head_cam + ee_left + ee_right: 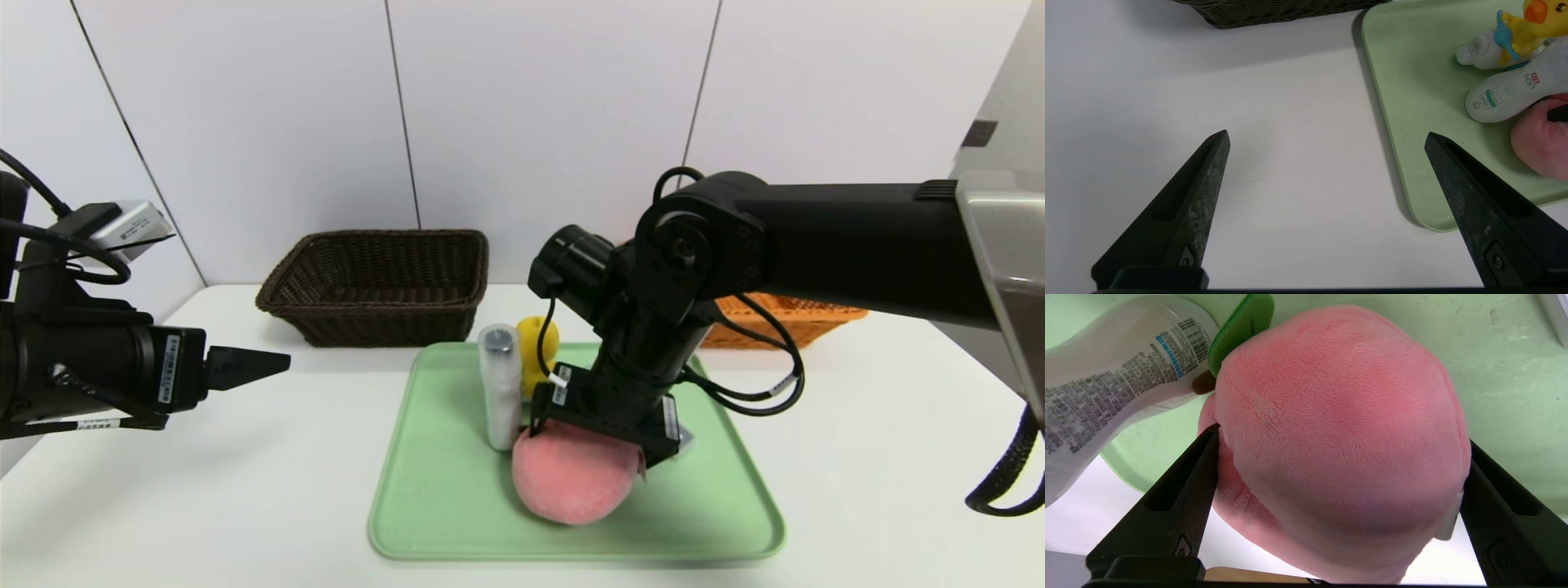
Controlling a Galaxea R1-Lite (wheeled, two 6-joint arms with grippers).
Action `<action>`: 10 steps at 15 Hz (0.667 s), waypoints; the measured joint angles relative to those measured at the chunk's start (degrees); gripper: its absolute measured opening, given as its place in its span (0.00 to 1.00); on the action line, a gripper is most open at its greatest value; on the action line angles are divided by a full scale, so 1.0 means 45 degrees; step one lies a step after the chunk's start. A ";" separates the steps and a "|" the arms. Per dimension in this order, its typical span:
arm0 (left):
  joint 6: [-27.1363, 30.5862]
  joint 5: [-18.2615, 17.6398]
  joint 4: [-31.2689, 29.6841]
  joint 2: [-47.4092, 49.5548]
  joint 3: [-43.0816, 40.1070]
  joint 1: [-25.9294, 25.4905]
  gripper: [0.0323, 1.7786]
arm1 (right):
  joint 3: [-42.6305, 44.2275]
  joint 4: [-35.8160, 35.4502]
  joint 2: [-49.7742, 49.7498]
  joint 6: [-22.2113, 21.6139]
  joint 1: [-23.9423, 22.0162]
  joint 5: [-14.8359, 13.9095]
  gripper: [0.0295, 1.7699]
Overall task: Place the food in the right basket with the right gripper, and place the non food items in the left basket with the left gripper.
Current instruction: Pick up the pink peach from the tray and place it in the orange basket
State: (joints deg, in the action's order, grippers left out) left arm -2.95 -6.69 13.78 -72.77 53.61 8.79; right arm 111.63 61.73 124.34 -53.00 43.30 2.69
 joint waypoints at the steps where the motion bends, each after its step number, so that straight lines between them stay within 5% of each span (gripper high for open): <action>1: -0.0030 0.0019 0.0005 -0.0060 0.0000 0.0000 0.95 | 0.0000 -0.0024 0.0022 0.0005 -0.0005 0.0000 0.88; 5: -0.0054 0.0068 -0.0035 -0.0179 -0.0003 -0.0005 0.95 | 0.0000 -0.0133 0.0060 0.0038 -0.0019 0.0057 0.56; 10: 0.0149 0.0014 -0.2040 -0.0214 -0.0975 0.0000 0.95 | 0.0000 -0.0116 0.0073 0.0198 -0.0005 0.0165 0.40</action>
State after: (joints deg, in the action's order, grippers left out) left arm -2.28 -6.63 4.60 -73.73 49.23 8.79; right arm 111.63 61.21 124.67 -52.11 43.28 3.44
